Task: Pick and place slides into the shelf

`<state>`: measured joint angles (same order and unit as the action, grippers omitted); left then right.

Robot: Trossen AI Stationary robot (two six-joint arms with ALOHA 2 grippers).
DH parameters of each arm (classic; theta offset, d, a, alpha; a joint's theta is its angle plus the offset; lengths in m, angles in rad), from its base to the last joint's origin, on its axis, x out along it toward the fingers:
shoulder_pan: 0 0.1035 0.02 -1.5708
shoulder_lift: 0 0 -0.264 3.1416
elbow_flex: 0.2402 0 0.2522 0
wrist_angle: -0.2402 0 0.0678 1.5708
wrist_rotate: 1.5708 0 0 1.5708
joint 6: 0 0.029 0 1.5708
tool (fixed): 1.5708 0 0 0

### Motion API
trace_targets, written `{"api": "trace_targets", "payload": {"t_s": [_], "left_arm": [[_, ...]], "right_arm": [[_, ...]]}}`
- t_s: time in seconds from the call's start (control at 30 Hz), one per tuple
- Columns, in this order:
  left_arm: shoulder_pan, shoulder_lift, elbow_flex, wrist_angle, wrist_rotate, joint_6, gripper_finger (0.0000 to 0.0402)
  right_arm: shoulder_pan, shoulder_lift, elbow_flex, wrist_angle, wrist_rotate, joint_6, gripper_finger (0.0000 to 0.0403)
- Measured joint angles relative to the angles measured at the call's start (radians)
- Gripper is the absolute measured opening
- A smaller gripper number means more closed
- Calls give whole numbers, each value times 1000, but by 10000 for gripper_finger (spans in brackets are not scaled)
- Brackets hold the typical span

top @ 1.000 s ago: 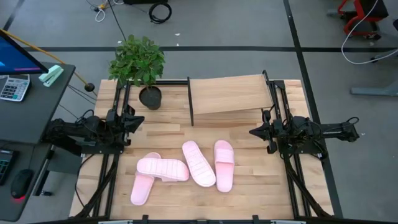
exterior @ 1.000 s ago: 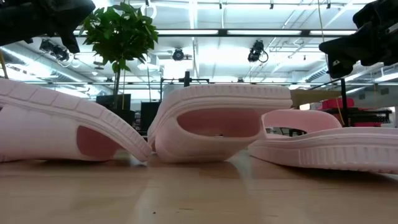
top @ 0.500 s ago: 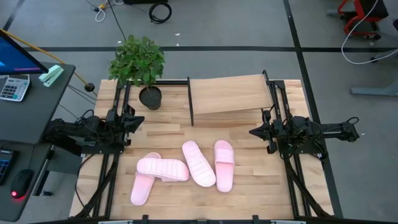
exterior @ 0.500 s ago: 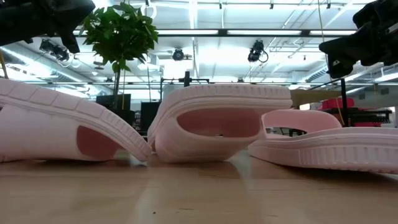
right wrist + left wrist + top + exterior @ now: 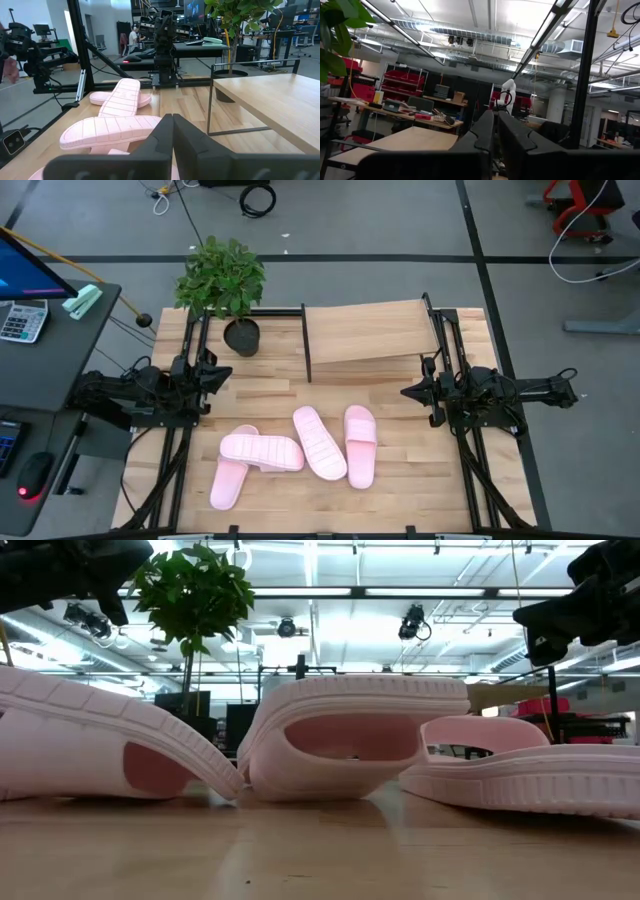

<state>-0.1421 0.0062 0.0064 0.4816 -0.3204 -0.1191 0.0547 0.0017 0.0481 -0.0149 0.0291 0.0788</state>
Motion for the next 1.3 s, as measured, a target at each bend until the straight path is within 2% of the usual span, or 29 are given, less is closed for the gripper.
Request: {"api": "trace_targets", "payload": {"t_s": [0.47,0.77,1.03,1.2,1.3], "left_arm": [[0,0,0,2,0,2,36],[0,0,0,4,0,-2,26],[0,0,0,-2,0,-233,34],[0,0,0,-3,0,-270,38],[0,0,0,-26,0,-270,34]], "right_arm": [[0,0,0,0,0,0,14],[0,0,0,0,0,0,14],[0,0,0,0,1,-22,14],[0,0,0,29,0,-14,14],[0,0,0,111,0,100,14]]}}
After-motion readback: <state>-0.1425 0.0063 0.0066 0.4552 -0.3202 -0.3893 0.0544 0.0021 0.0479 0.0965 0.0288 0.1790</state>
